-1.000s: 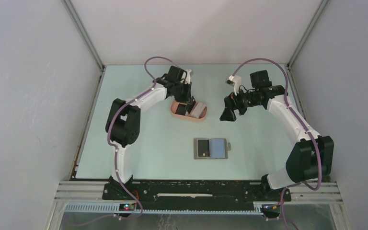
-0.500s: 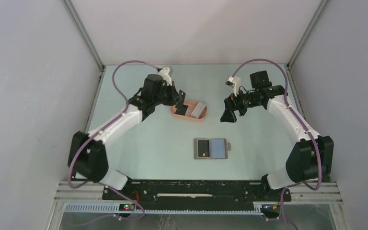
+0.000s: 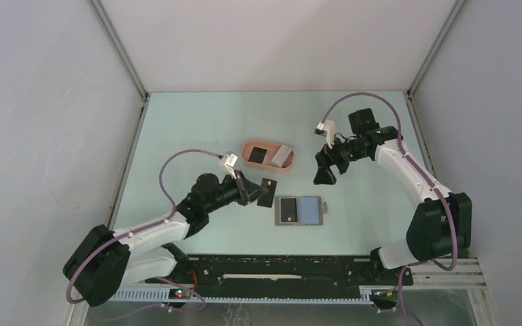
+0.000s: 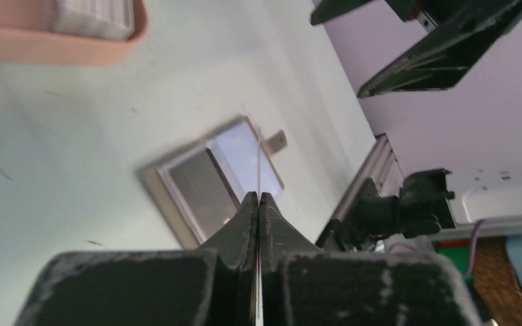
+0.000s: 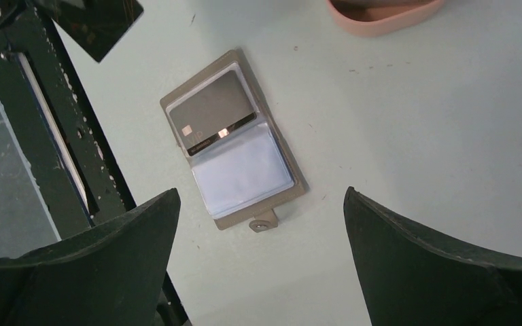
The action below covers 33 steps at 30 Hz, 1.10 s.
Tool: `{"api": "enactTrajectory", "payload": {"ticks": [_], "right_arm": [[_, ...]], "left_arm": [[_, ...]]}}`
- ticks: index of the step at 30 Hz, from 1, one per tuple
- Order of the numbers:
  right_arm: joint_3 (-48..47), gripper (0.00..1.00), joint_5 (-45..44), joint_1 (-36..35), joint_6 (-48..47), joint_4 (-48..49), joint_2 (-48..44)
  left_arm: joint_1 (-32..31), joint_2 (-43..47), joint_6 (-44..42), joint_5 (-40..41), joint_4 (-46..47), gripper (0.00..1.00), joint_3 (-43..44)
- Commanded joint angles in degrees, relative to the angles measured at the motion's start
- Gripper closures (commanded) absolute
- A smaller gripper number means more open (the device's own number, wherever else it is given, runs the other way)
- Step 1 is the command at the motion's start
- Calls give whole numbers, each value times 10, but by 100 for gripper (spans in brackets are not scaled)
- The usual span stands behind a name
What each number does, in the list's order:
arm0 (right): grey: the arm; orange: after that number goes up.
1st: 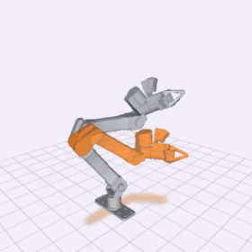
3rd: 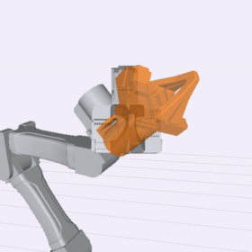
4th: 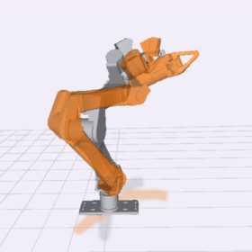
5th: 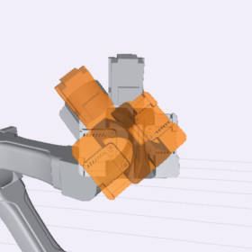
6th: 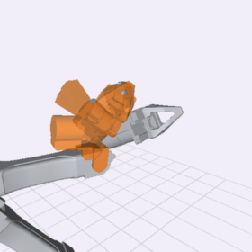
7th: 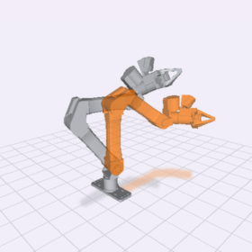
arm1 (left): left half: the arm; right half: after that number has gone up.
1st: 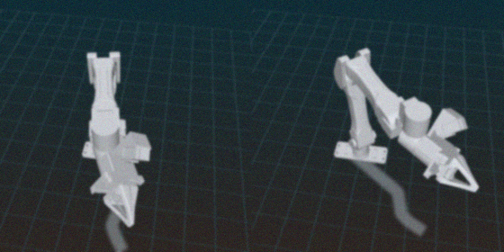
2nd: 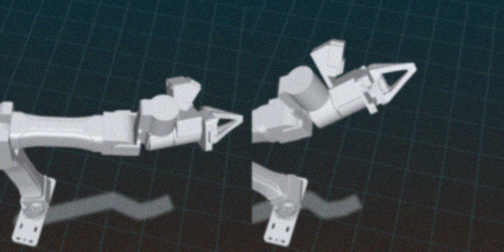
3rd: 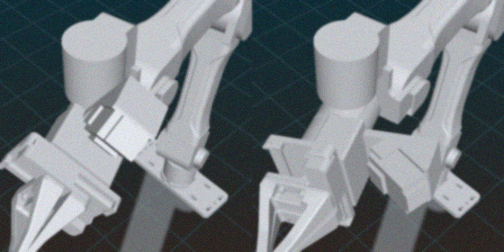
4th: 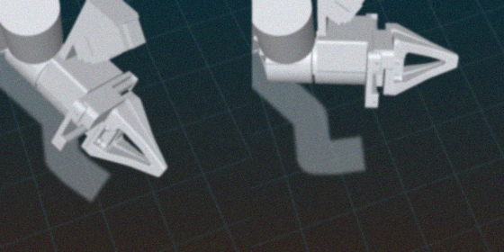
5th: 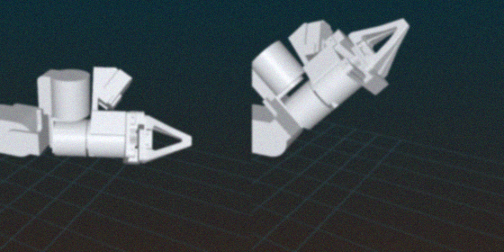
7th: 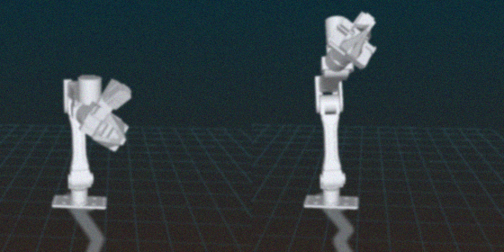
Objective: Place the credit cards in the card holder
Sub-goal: Insert the credit card into the card holder.
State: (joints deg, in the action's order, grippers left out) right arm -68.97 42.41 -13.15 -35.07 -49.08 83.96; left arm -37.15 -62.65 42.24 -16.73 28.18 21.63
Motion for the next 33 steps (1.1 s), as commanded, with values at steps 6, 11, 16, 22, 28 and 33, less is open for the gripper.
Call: {"api": "enactTrajectory", "payload": {"ticks": [6, 11, 16, 22, 28, 33], "right_arm": [[3, 0, -63, -75, -35, -7, 22], [3, 0, -81, -93, -35, -7, 45], [3, 0, -96, -99, -33, -5, 52], [3, 0, -100, -99, -33, -3, 46], [3, 0, -102, -99, -32, -3, 42], [3, 0, -100, -99, -32, -4, 40]], "left_arm": [[-68, -123, 122, 11, 272, 100, -61], [-72, -250, 169, -39, 370, 100, -34], [-76, -333, 193, -74, 387, 100, -1], [-81, -396, 212, -104, 360, 100, 31], [-82, -411, 201, -98, 287, 100, 58], [-84, -409, 181, -84, 232, 100, 74]]}}
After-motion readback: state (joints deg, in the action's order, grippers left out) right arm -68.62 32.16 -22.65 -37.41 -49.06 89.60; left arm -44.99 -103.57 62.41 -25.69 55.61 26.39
